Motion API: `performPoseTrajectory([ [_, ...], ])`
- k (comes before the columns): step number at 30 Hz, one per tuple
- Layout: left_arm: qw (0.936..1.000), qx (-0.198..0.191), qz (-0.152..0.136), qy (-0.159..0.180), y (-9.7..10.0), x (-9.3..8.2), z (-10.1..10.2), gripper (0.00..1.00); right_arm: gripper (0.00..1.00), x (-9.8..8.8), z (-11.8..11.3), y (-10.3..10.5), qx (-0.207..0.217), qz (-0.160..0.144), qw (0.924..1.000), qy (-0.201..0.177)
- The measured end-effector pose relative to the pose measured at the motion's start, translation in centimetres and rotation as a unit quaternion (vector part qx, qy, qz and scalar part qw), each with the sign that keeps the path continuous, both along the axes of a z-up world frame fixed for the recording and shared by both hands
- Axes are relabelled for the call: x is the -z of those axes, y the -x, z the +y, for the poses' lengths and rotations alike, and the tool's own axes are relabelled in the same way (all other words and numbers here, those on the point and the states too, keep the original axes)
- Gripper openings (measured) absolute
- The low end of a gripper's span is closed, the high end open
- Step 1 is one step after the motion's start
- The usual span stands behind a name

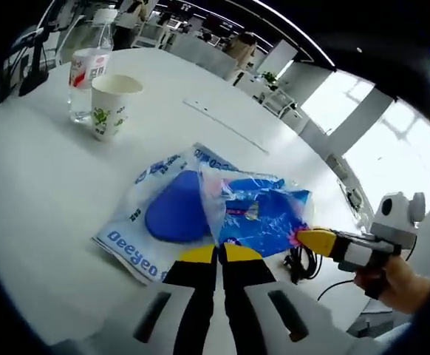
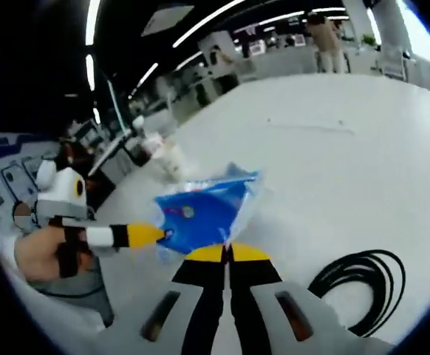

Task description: Arrange the tabletop items into an orderly group along one side of the table until the central work area is clear of visible clutter.

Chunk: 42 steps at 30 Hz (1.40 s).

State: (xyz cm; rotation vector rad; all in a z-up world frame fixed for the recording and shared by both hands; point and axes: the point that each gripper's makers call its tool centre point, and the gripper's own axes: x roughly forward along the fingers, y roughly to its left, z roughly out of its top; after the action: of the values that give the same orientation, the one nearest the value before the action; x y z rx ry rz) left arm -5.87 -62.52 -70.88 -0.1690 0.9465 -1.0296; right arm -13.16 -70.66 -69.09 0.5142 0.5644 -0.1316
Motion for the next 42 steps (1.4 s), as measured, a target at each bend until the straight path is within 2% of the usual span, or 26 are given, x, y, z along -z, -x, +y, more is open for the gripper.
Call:
performPoseTrajectory([
  [4,0.9995,0.025,-0.016,0.014,1.0,-1.3,-1.0,0.0,0.0,-1.4,-0.3,1.5,0.013,-0.011,0.9998,0.005],
  [9,0.9978,0.053,-0.02,0.034,2.4,-2.7,-2.1,0.0,0.0,-3.1,-0.6,3.6,0.033,-0.026,0.9989,0.02],
  [17,0.9944,0.093,-0.029,0.042,4.5,-3.6,-2.4,0.0,0.0,-2.5,-0.7,6.0,0.06,-0.017,0.998,0.007],
  [23,0.9928,0.109,-0.03,0.038,5.1,-3.6,-2.6,0.0,0.0,-2.7,-1.3,6.3,0.071,-0.021,0.9972,0.01],
  [35,0.9946,0.095,-0.01,0.04,5.1,-3.3,-2.5,0.0,0.0,-2.7,-1.4,6.2,0.058,-0.023,0.998,0.008],
  [42,0.994,0.103,-0.01,0.036,5.4,-3.0,-2.5,0.0,0.0,-2.6,-1.4,6.5,0.056,-0.023,0.9982,0.005],
])
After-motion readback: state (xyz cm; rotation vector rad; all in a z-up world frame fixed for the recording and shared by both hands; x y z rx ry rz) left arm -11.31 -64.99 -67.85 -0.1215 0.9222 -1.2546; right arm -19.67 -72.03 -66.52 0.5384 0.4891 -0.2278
